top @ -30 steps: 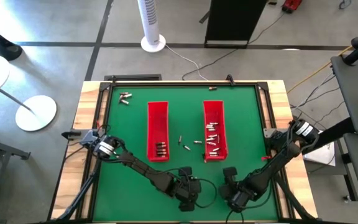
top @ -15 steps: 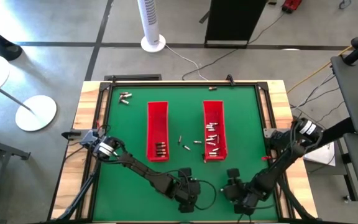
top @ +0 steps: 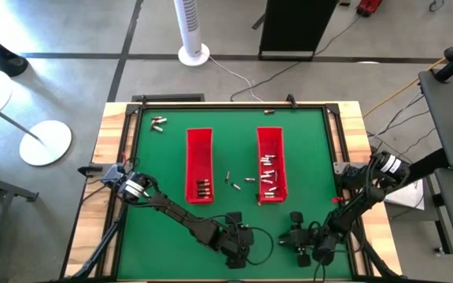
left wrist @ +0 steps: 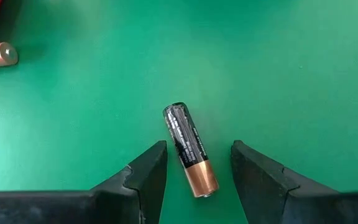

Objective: Sort batteries
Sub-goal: Put the silver battery into the right red bin

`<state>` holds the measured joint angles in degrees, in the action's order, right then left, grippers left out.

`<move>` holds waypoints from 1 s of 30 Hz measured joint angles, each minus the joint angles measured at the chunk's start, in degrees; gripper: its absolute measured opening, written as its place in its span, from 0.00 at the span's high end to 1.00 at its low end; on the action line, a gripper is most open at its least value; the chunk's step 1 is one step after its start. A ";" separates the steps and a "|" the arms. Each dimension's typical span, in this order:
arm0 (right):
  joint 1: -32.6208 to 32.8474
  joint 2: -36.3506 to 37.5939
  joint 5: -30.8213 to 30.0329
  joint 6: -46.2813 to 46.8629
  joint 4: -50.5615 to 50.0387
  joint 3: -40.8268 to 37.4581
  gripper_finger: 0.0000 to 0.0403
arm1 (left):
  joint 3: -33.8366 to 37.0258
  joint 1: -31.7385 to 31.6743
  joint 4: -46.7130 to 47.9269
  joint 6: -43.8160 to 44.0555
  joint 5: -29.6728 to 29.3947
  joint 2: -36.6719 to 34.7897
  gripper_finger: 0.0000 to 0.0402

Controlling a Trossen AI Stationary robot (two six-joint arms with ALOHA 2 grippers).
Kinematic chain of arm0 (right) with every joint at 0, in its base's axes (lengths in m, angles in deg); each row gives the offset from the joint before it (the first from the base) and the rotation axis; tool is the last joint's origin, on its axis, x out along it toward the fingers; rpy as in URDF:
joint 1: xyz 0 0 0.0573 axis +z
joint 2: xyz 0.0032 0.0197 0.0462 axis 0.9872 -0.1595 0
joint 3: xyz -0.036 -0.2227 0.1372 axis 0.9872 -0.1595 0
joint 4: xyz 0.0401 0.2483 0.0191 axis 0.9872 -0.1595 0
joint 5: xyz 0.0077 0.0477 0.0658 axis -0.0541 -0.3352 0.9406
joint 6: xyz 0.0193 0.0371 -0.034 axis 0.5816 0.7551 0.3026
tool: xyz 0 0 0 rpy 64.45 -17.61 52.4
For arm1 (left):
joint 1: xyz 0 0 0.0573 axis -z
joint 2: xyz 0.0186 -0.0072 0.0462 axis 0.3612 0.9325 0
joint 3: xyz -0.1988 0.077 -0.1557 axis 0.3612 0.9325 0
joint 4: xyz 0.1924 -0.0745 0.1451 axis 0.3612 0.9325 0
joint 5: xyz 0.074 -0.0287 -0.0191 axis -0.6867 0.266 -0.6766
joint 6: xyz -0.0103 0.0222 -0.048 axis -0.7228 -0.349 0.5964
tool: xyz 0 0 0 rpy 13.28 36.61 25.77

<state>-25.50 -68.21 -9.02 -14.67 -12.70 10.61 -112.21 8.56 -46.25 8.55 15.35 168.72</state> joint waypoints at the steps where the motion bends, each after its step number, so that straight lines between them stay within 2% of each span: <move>1: 0.03 -0.01 -0.23 -0.24 0.87 -0.57 0.72 | 0.04 0.00 0.00 0.25 -0.03 0.00 0.61; 16: -1.15 0.07 6.52 -2.62 -2.16 -1.95 0.94 | 0.04 -0.59 -1.90 1.43 1.63 0.02 0.61; 24: -1.59 0.62 8.71 -3.95 -7.80 0.68 0.94 | 0.04 -0.66 -1.84 1.16 0.58 0.02 0.61; 30: -2.88 5.01 10.25 -6.07 -18.77 5.58 0.94 | 0.04 -0.68 -1.84 1.16 0.16 0.02 0.61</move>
<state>-28.38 -63.19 1.23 -20.73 -31.47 16.19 -112.16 7.88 -48.09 9.72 15.51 168.74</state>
